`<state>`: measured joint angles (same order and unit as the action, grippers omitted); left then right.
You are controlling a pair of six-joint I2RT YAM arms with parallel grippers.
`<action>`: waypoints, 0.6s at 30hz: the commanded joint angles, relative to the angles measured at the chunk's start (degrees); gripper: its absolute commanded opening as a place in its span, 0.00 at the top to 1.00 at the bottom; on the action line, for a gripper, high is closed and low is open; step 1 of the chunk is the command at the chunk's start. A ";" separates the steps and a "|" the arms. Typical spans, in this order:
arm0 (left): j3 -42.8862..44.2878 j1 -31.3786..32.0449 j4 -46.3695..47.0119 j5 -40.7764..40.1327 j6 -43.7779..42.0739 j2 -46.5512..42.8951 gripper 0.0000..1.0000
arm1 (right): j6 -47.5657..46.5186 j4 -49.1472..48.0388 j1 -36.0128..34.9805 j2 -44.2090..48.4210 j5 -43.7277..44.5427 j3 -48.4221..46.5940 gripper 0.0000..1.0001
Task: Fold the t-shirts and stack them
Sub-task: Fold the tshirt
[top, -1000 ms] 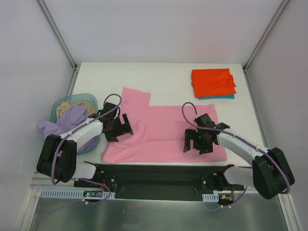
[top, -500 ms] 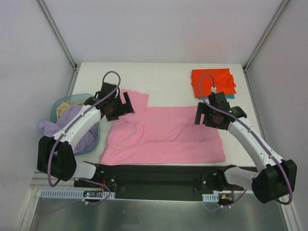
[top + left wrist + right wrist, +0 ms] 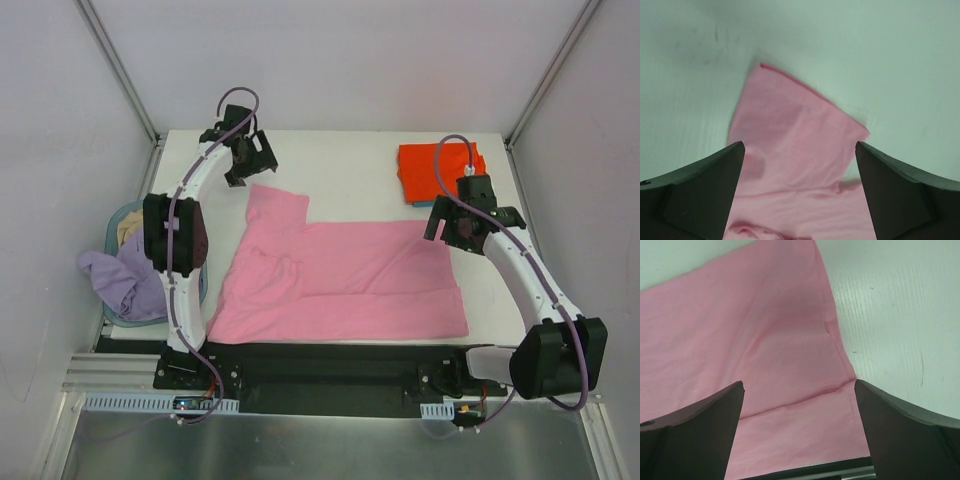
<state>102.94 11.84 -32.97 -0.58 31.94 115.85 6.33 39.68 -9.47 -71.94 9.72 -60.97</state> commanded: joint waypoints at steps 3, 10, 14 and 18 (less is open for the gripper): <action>16.13 -3.48 -7.02 2.58 -1.27 12.54 0.12 | -3.68 -1.71 2.09 -1.53 -1.01 -0.20 0.03; 20.29 -3.75 -7.28 0.93 -1.97 19.93 0.25 | -3.87 -2.41 2.71 -2.68 0.38 1.11 0.03; 18.27 -3.66 -7.37 -0.47 -2.24 20.91 0.37 | -3.78 -2.24 3.58 -2.77 0.83 1.82 0.03; 15.46 -3.66 -7.46 -0.56 -1.27 20.46 0.50 | -3.16 -2.50 4.11 -2.94 1.44 2.17 0.03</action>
<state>119.87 7.92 -39.00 -0.23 30.50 136.79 3.36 38.11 -6.04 -74.74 9.72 -59.07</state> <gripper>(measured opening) 0.577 0.968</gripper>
